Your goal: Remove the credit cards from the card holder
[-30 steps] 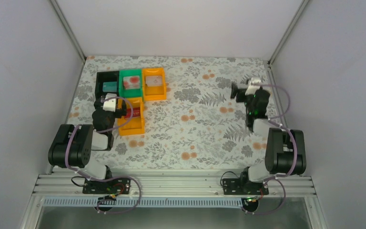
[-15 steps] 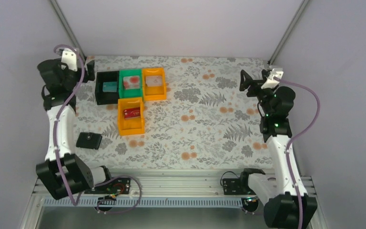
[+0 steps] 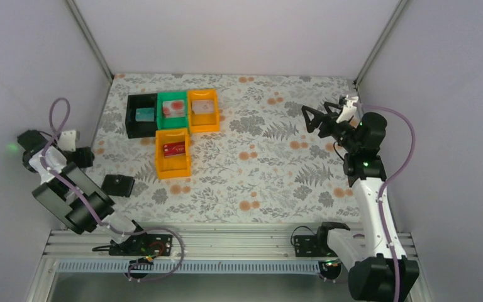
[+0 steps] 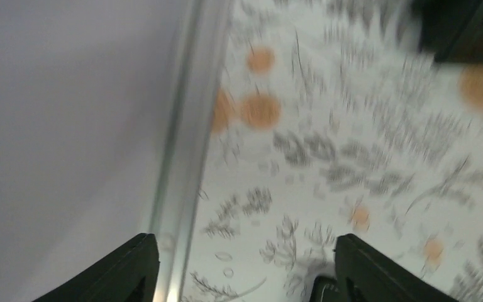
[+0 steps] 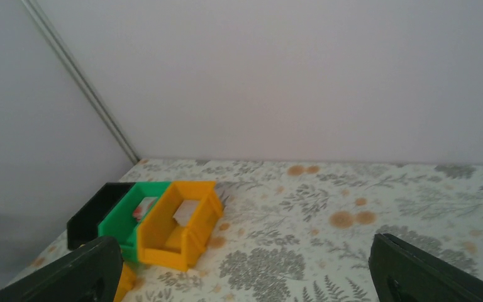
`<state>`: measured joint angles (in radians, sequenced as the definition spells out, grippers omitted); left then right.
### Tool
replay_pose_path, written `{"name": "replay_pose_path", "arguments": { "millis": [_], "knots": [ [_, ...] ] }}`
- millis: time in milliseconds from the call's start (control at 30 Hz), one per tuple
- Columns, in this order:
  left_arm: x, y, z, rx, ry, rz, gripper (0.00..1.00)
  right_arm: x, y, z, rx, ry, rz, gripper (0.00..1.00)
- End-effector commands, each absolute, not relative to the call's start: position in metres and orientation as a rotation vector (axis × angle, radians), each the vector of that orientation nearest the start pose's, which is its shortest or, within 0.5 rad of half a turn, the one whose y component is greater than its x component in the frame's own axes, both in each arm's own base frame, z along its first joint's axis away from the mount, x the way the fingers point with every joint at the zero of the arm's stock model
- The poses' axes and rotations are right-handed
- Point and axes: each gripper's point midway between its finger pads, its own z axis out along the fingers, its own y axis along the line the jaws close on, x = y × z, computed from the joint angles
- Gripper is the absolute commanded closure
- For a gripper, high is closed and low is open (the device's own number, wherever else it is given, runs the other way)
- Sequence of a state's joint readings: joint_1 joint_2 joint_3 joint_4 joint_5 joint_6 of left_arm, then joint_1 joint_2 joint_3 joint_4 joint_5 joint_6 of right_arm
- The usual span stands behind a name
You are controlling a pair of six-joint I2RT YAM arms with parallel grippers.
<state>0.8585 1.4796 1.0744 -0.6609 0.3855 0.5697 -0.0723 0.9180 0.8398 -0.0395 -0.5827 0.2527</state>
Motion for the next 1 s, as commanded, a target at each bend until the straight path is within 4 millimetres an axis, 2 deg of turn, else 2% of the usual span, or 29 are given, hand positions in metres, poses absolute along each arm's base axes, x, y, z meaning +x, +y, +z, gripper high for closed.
{"name": "replay_pose_path", "arguments": {
  "millis": [0, 167, 267, 433, 600, 667, 800, 967],
  "knots": [
    [0.266, 0.214, 0.083, -0.155, 2.625, -0.025, 0.32, 0.324, 0.091, 0.337, -0.225, 1.727, 0.744, 0.01],
    [0.256, 0.199, 0.059, -0.124, 2.671, -0.098, 0.35, 0.328, 0.095, 0.331, -0.213, 1.742, 0.761, 0.01],
    [0.239, 0.182, 0.042, -0.073, 2.72, -0.136, 0.35, 0.33, 0.098, 0.33, -0.211, 1.744, 0.756, 0.01],
    [0.221, 0.18, 0.02, -0.052, 2.792, -0.059, 0.32, 0.333, 0.107, 0.327, -0.227, 1.737, 0.776, 0.01],
    [0.216, 0.168, 0.004, -0.049, 2.846, -0.122, 0.33, 0.336, 0.116, 0.325, -0.258, 1.756, 0.777, 0.01],
    [0.212, 0.158, 0.006, -0.017, 2.852, -0.137, 0.33, 0.337, 0.119, 0.325, -0.261, 1.756, 0.775, 0.01],
    [0.207, 0.144, 0.024, 0.051, 2.838, -0.195, 0.33, 0.34, 0.121, 0.325, -0.258, 1.759, 0.767, 0.01],
    [0.215, 0.165, 0.053, 0.047, 2.815, -0.101, 0.24, 0.343, 0.133, 0.324, -0.295, 1.772, 0.794, 0.01]
  ]
}}
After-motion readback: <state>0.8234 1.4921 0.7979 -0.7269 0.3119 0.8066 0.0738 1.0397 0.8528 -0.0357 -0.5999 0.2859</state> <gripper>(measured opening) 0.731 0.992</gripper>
